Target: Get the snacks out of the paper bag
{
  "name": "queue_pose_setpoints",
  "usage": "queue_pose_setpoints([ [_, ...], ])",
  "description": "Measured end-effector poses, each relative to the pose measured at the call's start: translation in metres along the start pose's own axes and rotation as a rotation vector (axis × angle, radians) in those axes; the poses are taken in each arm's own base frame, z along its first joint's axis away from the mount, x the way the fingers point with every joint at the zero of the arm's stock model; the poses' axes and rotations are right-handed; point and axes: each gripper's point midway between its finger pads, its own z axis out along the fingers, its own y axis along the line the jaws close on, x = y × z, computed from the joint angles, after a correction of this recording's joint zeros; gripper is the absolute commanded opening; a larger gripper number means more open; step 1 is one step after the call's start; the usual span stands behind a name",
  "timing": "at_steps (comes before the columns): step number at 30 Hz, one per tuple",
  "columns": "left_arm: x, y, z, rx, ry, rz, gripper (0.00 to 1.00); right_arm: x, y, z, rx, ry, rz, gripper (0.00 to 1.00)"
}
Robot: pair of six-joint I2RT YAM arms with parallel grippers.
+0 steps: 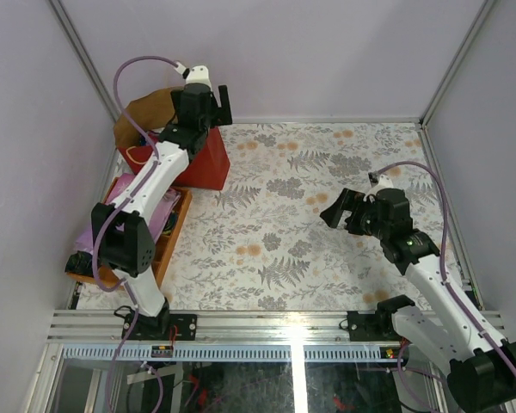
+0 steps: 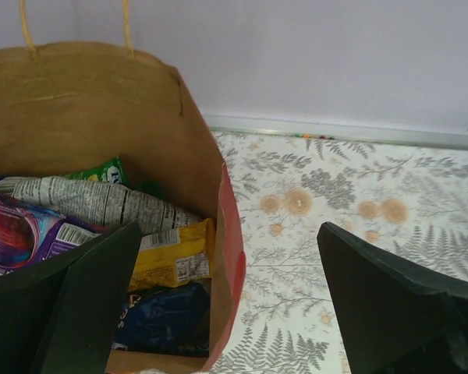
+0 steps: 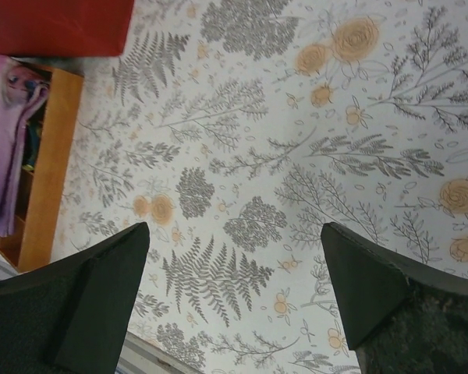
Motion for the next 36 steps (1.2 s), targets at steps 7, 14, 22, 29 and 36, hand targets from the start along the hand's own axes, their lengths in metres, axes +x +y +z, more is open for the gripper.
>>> queue_pose_setpoints([
  [7, 0.048, 0.005, 0.029, -0.036, 0.101, 0.066, 0.61, 0.018, -0.016, 0.010, 0.049, 0.062, 0.006, 0.98],
  [14, 0.077, 0.002, 0.043, -0.022, 0.198, 0.121, 0.12, 0.027, -0.028, 0.023, 0.099, 0.107, 0.024, 0.94],
  [22, 0.078, -0.014, 0.035, 0.051, 0.227, 0.143, 0.00, 0.040, -0.038, 0.038, 0.133, 0.167, 0.048, 0.93],
  [29, 0.078, -0.050, 0.022, 0.108, 0.248, 0.184, 0.00, 0.044, -0.038, 0.043, 0.136, 0.182, 0.046, 0.94],
  [36, 0.083, -0.156, 0.018, 0.273, 0.219, 0.250, 0.74, 0.038, -0.035, 0.045, 0.127, 0.166, 0.041, 0.94],
])
